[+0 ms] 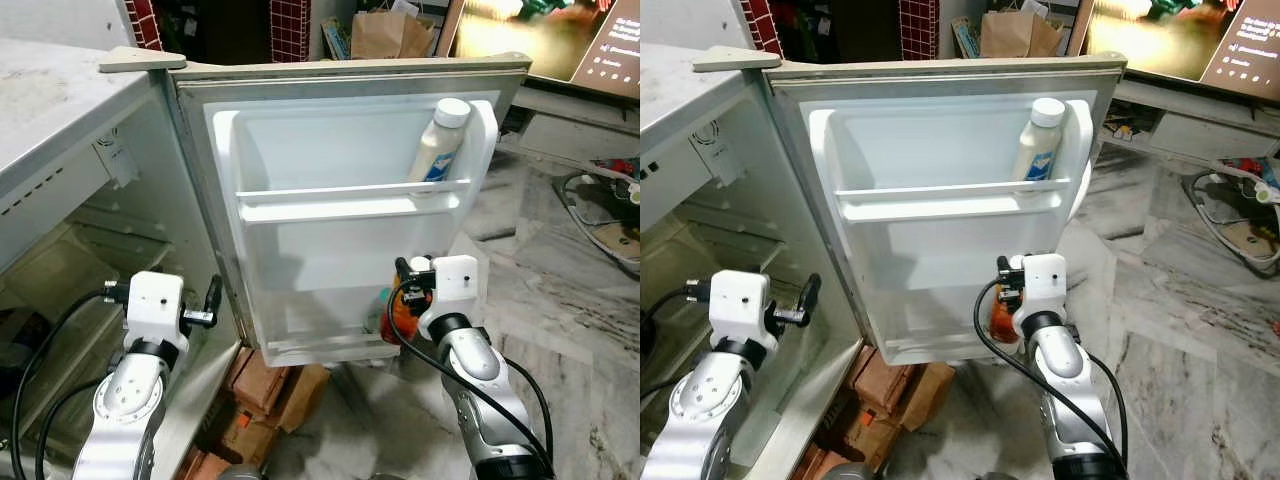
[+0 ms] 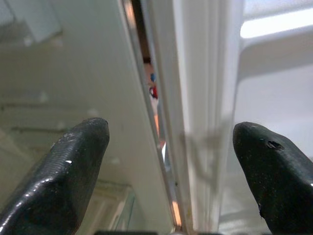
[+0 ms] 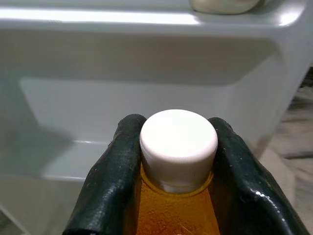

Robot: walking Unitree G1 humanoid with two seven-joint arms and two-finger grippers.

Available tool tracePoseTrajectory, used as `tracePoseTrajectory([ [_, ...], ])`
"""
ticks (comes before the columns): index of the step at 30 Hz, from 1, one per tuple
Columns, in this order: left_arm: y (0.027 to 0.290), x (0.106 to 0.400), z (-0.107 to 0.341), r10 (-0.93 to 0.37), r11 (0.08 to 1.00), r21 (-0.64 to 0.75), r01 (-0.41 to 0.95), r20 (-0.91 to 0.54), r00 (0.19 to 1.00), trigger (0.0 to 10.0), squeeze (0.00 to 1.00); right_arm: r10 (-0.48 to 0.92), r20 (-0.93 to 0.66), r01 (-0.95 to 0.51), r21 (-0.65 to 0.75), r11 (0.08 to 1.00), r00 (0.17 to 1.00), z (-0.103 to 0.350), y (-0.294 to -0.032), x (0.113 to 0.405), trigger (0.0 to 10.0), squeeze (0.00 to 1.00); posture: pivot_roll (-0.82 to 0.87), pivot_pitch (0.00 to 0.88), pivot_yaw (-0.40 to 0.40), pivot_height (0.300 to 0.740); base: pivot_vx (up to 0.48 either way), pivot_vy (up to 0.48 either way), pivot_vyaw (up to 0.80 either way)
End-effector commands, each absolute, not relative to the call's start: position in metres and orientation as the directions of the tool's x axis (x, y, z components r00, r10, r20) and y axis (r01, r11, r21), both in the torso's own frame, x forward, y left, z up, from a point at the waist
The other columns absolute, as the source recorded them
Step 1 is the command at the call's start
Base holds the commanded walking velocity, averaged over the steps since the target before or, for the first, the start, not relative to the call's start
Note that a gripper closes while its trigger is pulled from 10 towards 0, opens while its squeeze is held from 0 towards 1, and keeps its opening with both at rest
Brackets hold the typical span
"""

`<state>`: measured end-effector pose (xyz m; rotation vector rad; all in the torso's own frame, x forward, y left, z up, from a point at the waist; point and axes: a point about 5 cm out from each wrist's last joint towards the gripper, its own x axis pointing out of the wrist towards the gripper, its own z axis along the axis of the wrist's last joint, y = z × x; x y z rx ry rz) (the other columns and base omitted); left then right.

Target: Restocking fridge

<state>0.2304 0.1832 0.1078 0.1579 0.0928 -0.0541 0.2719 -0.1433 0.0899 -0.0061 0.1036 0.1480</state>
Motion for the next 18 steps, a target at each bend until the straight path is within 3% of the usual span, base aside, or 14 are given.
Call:
tracePoseTrajectory([
  [1, 0.1876, 0.2301, 0.1057, -0.023, 0.986, 0.162, 0.041, -0.110, 0.994, 10.0, 0.00, 0.163, -0.050, -0.162, 0.009, 0.987, 0.985, 0.1028, -0.1406, 0.2751, 10.0, 0.00, 0.15, 0.000, -0.034, 0.740, 0.000, 0.000, 0.00],
  [18, 0.1908, 0.2346, 0.1101, 0.073, 0.977, 0.204, -0.065, -0.030, 0.997, 10.0, 0.00, 0.216, -0.039, -0.214, 0.048, 0.976, 0.976, 0.1005, -0.1335, 0.2760, 10.0, 0.00, 0.15, 0.000, -0.046, 0.655, 0.000, 0.000, 0.00],
])
